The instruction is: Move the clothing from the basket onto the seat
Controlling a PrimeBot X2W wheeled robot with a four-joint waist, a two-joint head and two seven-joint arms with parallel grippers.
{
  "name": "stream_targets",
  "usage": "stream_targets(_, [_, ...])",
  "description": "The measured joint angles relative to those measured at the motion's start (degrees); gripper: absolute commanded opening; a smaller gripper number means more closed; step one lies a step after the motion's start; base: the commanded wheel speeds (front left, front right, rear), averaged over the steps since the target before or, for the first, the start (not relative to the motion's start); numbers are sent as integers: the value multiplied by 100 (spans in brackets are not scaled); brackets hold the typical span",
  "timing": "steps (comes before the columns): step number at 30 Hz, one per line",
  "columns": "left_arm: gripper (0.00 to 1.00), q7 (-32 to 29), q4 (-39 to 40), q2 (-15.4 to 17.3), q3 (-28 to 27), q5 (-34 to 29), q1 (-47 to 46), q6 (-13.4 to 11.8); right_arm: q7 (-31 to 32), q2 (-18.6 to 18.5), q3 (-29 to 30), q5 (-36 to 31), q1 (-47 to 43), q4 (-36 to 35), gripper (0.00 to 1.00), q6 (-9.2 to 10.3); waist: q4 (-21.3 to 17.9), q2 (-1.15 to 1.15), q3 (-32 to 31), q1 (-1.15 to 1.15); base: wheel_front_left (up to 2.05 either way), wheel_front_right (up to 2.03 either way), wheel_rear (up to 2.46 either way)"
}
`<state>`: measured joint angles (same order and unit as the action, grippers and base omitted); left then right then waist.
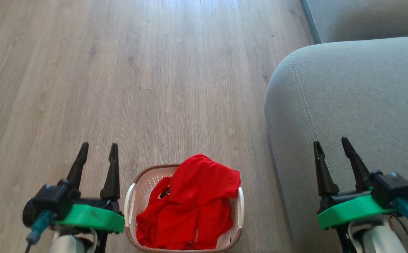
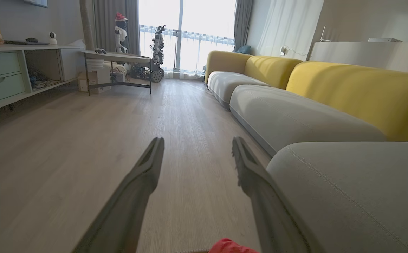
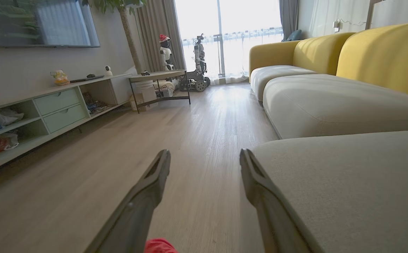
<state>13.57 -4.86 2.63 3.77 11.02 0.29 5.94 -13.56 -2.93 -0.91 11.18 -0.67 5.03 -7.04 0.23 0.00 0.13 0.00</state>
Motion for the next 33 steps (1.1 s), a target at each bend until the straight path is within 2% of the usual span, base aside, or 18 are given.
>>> stream_targets(7, [100, 71, 74, 10, 93, -370, -2, 1, -83, 1, -57, -323, -1, -56, 100, -3, -7, 0, 12, 0, 0, 0, 0])
stream_targets(33, [100, 71, 20, 11, 92, -370, -169, -1, -85, 3, 11, -334, 4, -100, 100, -3, -45, 0, 323, 0, 0, 0, 0])
